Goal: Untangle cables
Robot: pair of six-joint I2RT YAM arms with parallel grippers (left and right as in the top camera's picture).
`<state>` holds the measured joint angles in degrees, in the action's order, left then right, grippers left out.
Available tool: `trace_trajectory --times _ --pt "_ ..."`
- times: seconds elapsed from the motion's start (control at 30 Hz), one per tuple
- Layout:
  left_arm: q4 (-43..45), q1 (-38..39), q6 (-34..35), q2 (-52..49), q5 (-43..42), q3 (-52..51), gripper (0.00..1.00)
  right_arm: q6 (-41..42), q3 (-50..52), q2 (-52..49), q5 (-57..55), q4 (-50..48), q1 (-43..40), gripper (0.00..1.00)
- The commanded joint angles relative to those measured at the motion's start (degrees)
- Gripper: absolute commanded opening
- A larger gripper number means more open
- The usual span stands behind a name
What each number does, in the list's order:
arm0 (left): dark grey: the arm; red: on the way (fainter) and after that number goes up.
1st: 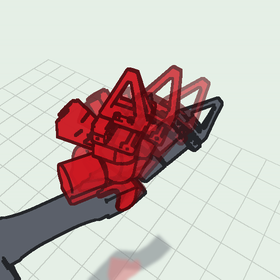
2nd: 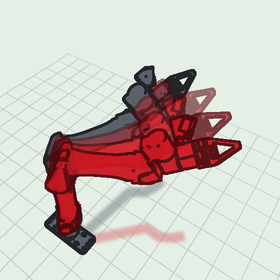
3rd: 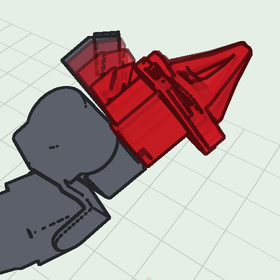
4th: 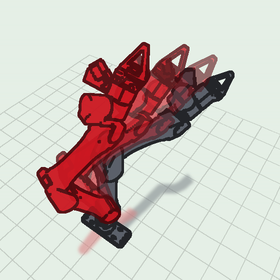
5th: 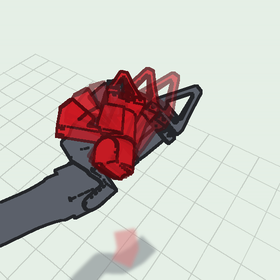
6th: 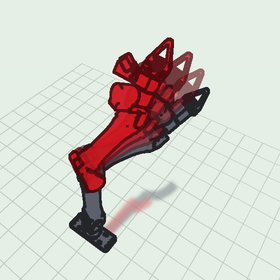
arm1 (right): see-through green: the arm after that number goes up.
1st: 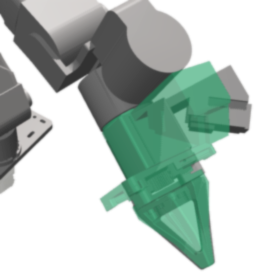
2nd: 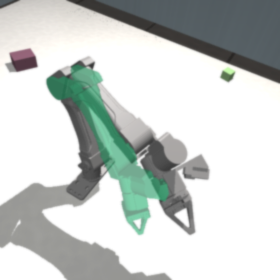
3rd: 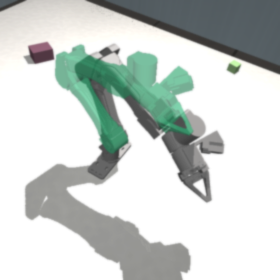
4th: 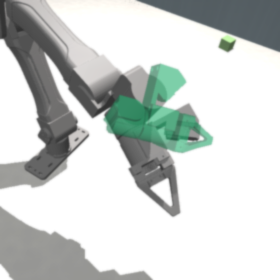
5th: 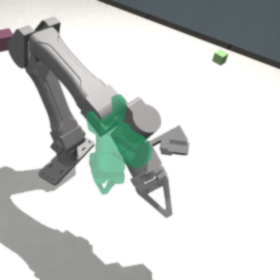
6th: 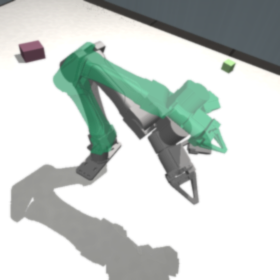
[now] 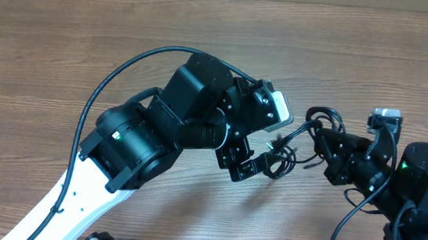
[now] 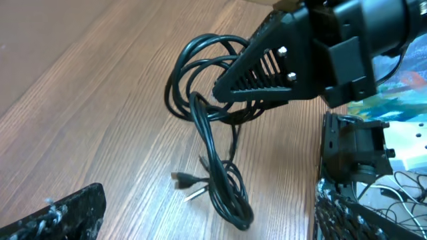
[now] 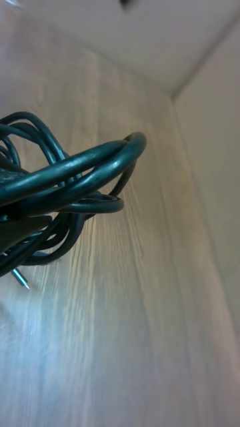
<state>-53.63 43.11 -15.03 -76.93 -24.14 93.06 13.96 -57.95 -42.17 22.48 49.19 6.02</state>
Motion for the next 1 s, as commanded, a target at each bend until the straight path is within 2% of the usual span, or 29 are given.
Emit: trace_trajectory --times 0.0,0.5,0.7,0.97 --pt "-0.63 -0.07 -0.85 -0.15 0.55 1.07 1.0 -4.94 -0.24 0.42 7.78 -1.84 -0.15 0.04" --pt "-1.88 -0.02 -0.81 -0.98 -0.15 1.07 1.0 -5.49 -0.24 0.42 19.43 -8.24 -0.15 0.04" --pt "-1.55 0.0 -0.83 -2.05 -2.86 1.07 1.0 -5.49 -0.24 0.42 24.63 -9.6 -0.15 0.04" --pt "-1.53 -0.02 -0.81 -3.28 -2.82 1.07 1.0 -5.49 -0.24 0.42 26.23 -9.73 -0.15 0.04"
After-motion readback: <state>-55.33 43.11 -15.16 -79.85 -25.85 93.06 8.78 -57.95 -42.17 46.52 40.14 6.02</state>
